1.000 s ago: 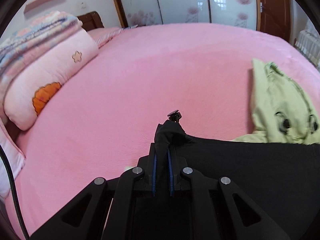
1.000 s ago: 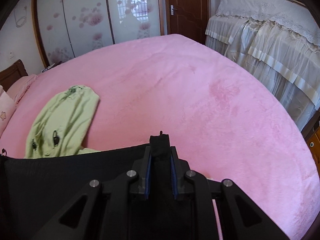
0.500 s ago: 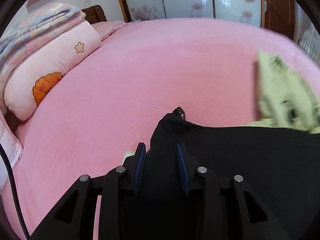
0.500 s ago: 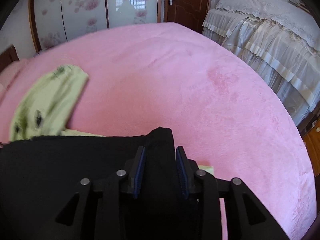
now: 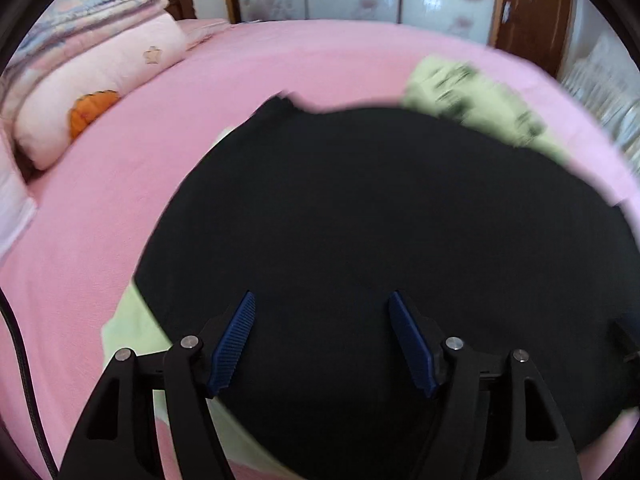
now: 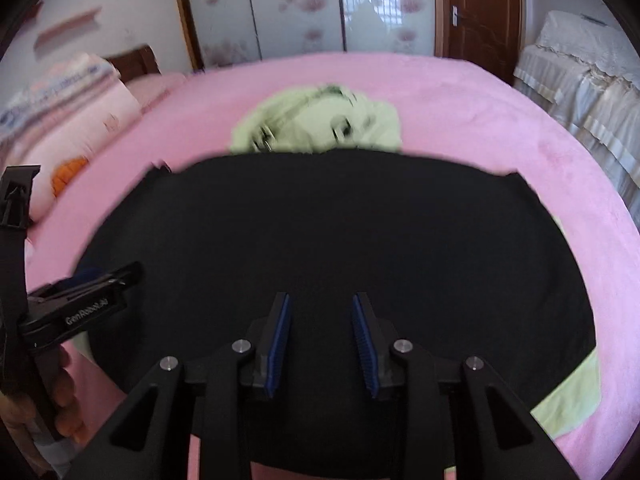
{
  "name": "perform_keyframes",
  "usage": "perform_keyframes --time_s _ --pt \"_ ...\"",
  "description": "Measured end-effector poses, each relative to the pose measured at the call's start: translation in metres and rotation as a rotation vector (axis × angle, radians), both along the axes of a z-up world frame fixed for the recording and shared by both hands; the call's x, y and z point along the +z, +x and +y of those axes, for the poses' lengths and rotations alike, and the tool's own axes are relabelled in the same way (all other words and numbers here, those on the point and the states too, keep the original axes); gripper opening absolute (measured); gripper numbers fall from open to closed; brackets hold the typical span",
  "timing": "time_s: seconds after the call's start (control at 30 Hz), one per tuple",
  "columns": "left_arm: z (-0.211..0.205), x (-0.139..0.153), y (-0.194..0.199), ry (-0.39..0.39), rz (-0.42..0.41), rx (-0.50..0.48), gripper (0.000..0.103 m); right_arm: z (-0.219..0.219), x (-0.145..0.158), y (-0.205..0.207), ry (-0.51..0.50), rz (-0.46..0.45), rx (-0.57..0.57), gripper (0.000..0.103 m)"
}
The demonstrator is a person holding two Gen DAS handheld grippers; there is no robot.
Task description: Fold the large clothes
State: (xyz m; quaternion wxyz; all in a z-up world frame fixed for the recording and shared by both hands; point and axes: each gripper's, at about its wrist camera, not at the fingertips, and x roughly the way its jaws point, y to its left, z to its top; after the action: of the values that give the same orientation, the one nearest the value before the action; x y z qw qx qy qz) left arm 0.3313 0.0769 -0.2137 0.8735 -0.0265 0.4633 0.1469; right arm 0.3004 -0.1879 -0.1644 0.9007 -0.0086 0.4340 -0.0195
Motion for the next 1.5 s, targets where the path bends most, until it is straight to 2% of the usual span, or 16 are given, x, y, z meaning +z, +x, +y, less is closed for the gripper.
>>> perform_keyframes --time_s 0.07,0.17,0.27,0.3,0.37,0.47,0.53,0.77,1.0,1.07,1.1,1.13,1.17,1.23,1.3,1.5 --pt "0.022 -0.002 -0.007 0.051 -0.037 0.006 0.072 -0.032 -0.009 -0.006 -0.057 0.010 -0.046 0.028" --pt "0.065 0.006 -0.015 0.122 -0.016 0.066 0.072 -0.108 -0.003 -0.028 -0.128 0.020 -0.229 0.033" --pt "0.109 0.015 -0.028 0.009 -0.008 0.096 0.073 -0.160 0.011 -0.053 0.033 0.018 -0.236 0.022" --pt "0.123 0.019 -0.034 -0.037 -0.004 0.109 0.075 -0.171 0.017 -0.062 0.028 0.037 -0.267 0.026" --pt "0.140 0.026 -0.044 -0.083 0.002 0.136 0.076 -0.181 0.025 -0.075 0.021 0.035 -0.304 0.045" --pt "0.156 0.029 -0.058 -0.114 0.018 0.152 0.076 -0.196 0.029 -0.090 0.158 0.019 -0.332 0.055" --pt "0.157 0.027 -0.070 -0.203 0.035 0.126 0.076 -0.201 0.023 -0.096 0.249 0.029 -0.336 0.057" --pt "0.143 0.007 -0.089 -0.389 0.069 0.064 0.076 -0.202 -0.012 -0.097 0.356 0.086 -0.352 0.058" --pt "0.118 -0.015 -0.064 -0.412 0.030 0.023 0.083 -0.186 -0.025 -0.067 0.373 0.072 -0.299 0.057" --pt "0.114 -0.019 -0.055 -0.409 0.015 0.020 0.083 -0.182 -0.027 -0.061 0.370 0.072 -0.280 0.043" --pt "0.112 -0.020 -0.052 -0.415 0.008 0.018 0.075 -0.180 -0.028 -0.060 0.362 0.077 -0.266 0.037" --pt "0.108 -0.019 -0.051 -0.444 -0.009 0.001 0.047 -0.177 -0.027 -0.061 0.353 0.079 -0.258 0.021" --pt "0.107 -0.018 -0.043 -0.482 -0.010 -0.014 0.030 -0.174 -0.025 -0.062 0.337 0.079 -0.253 0.017" --pt "0.100 -0.013 -0.046 -0.439 -0.011 0.032 0.017 -0.166 -0.018 -0.065 0.273 0.073 -0.245 0.014" --pt "0.091 -0.001 -0.049 -0.379 -0.032 0.052 0.013 -0.160 -0.009 -0.069 0.227 0.068 -0.247 0.012" --pt "0.085 0.035 -0.071 -0.338 -0.068 0.045 0.011 -0.153 0.023 -0.090 0.176 0.032 -0.247 0.008"
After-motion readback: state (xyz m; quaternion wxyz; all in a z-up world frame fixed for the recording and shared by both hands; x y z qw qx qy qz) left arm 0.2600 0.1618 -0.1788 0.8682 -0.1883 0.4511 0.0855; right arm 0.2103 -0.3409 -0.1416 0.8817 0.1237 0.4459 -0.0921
